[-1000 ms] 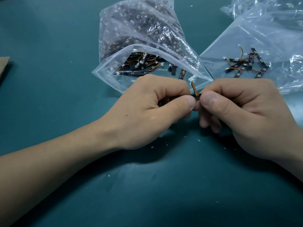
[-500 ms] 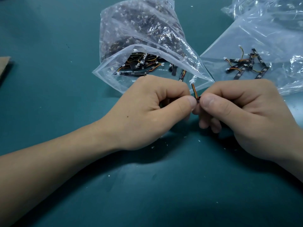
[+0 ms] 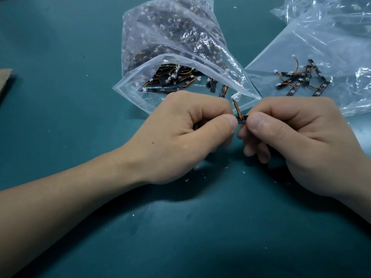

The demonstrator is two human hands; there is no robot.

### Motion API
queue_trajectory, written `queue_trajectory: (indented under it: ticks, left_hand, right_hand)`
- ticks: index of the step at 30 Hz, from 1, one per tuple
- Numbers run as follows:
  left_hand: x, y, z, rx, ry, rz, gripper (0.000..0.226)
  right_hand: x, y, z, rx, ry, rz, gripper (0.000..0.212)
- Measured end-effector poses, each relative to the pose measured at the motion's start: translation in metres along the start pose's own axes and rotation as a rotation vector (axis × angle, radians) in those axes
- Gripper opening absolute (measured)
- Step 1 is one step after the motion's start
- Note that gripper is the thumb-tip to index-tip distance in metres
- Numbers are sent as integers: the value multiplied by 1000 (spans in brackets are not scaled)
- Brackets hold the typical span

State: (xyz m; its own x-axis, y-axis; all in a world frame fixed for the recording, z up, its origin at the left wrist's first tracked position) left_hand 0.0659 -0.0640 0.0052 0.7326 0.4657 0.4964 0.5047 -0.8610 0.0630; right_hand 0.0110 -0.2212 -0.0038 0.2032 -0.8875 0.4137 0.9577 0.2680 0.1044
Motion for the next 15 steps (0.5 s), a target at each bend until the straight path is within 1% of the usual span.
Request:
queue_trajectory:
  ticks: [4,7,9,15]
  left_hand:
    - [-2,0,-1,12,52,5,30]
    - [-2,-1,-2,6,47,8,31]
    - [-1,-1,-1,1,33,0,31]
    - [-2,0,-1,10,40,-2,31]
  right_hand:
    - [1,-1,0,-6,-9,4,26]
    - [-1,-1,0,2,-22,24,26]
    - [-1,-1,0,-4,14,35,27]
    - [0,-3,-2,-8,8,-6,27]
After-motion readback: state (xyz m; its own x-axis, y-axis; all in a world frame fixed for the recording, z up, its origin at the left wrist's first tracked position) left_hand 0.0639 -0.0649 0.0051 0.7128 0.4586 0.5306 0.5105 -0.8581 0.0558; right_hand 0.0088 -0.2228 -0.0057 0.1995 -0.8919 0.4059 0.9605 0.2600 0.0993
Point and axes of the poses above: each hand's wrist, its own y-axis towards the middle knuckle, its own x-axis out of the back of the hand, z = x × y, the point moved 5 cm from there along y, towards the middle knuckle, and after that the axes turned 13 degrees about z, right-handed, at the moved point
